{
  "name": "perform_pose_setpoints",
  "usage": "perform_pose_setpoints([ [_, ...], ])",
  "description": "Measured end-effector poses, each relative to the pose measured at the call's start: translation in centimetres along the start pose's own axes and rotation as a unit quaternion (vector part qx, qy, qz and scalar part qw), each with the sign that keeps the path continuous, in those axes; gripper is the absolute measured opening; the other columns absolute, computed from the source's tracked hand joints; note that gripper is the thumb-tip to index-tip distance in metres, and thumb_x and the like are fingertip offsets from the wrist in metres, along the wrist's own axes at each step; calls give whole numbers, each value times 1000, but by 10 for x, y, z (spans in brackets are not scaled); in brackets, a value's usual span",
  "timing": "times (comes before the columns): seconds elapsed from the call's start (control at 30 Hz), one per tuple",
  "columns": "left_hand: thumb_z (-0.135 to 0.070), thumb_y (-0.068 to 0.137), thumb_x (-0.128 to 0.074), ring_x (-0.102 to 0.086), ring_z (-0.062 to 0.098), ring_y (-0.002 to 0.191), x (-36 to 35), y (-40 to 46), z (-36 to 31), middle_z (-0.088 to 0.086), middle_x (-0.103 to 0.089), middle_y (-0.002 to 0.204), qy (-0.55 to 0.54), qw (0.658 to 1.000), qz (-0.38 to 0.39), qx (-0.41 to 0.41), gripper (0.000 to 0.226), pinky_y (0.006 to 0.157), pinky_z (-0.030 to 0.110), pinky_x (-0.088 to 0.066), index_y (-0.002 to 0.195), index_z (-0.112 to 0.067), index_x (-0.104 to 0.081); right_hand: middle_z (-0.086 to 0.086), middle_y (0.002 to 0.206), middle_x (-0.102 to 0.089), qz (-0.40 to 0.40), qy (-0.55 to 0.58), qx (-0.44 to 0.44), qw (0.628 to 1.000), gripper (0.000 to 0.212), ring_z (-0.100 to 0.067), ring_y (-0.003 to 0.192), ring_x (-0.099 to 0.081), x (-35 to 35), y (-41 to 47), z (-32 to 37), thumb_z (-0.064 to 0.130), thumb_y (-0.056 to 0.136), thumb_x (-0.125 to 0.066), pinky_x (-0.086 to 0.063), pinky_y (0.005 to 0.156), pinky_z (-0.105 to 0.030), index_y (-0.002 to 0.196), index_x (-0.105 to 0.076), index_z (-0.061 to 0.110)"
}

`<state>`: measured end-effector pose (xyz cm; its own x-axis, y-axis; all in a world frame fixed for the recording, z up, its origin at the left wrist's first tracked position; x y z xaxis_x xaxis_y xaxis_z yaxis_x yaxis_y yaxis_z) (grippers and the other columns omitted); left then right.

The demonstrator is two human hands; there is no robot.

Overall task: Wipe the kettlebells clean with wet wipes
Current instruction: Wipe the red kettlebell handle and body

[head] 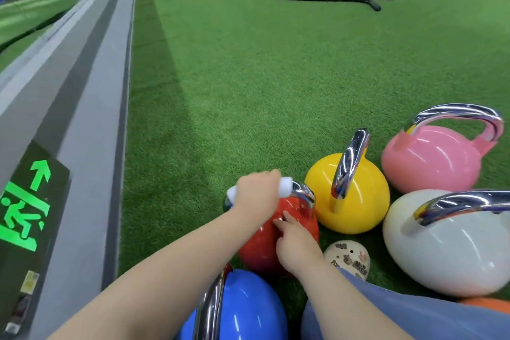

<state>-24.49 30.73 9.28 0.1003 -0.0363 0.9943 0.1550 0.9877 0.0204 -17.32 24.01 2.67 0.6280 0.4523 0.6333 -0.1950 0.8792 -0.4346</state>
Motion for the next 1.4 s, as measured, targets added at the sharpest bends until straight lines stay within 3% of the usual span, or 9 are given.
perform_pose_setpoints([
  [0.13, -10, 90, -44, -59, 27, 102, -7, 21, -58, 4, -62, 112, 55, 993, 69, -82, 22, 82, 34, -40, 106, -14, -58, -9, 138, -48, 4, -52, -31, 998, 41, -25, 124, -48, -1, 3, -3, 15, 93, -39, -41, 95, -31, 134, -44, 13],
  [0.23, -17, 90, -43, -56, 25, 102, -14, 24, -73, -2, -62, 110, 100, 979, 149, -96, 26, 88, 52, -38, 102, -19, -65, -8, 144, -42, 36, -94, -10, 995, 47, -23, 129, -43, -3, 4, 0, 19, 95, -40, -37, 102, -31, 141, -37, 16],
  [0.37, -14, 89, -45, -62, 22, 84, 2, 21, -55, 10, -63, 111, 47, 980, 96, -166, 27, 59, 21, -39, 111, -8, -59, -8, 148, -35, 48, -117, -14, 992, 46, -24, 133, -39, 4, 8, 1, 10, 93, -39, -37, 102, -30, 138, -42, 14],
  [0.5, -11, 83, -49, -63, 28, 89, 8, 10, -14, 4, -63, 98, 44, 990, 10, -134, 20, 60, 29, -33, 103, -14, -51, 3, 159, 4, 76, -128, 18, 989, 66, -19, 145, -14, 4, 9, 1, 0, 89, -37, -27, 113, -35, 148, -25, 25],
  [0.83, -19, 81, -55, -63, 34, 79, -21, -7, 52, 8, -65, 82, -144, 986, -82, 17, 7, 62, 32, -42, 83, -13, -53, 0, 159, 9, 91, -189, 30, 977, 73, -22, 145, -15, 5, 2, 4, 2, 88, -41, -25, 114, -38, 150, -13, 28],
  [1.0, -14, 76, -65, -63, 31, 59, -48, -15, 76, 9, -61, 64, -415, 897, -83, 131, 10, 52, 34, -49, 69, -15, -58, -3, 159, 3, 93, -243, 29, 965, 66, -26, 142, -21, 12, 4, 9, 6, 92, -39, -24, 112, -37, 150, -17, 28],
  [1.1, -8, 69, -67, -50, 3, 41, -70, -20, 81, 0, -53, 56, -547, 814, -81, 179, 14, 40, 23, -43, 64, -14, -55, -4, 159, 2, 95, -255, 30, 962, 64, -25, 141, -24, 13, 5, 9, 7, 92, -39, -25, 112, -36, 150, -18, 29],
  [1.3, 6, 72, -67, -50, 4, 61, -96, -22, 84, -3, -56, 68, -653, 709, -142, 223, 27, 57, 13, -43, 70, -18, -57, -3, 159, 0, 82, -264, 29, 961, 61, -24, 140, -28, 15, 10, 13, 8, 94, -36, -29, 109, -33, 148, -22, 31],
  [1.4, 9, 76, -62, -52, 11, 65, -108, -23, 79, 2, -59, 71, -675, 676, -157, 251, 28, 62, 21, -46, 72, -18, -56, -5, 159, -2, 71, -272, 29, 959, 59, -23, 137, -33, 13, 11, 15, 10, 94, -36, -35, 104, -32, 148, -23, 30],
])
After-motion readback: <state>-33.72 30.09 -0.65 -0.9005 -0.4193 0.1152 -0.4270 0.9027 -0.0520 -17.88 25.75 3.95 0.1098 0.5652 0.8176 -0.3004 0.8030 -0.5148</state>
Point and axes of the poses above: each hand's wrist, its own y-axis towards the middle knuckle, its own x-axis out of the back of the hand, z = x × y, the point moved 5 cm from there along y, towards the middle knuckle
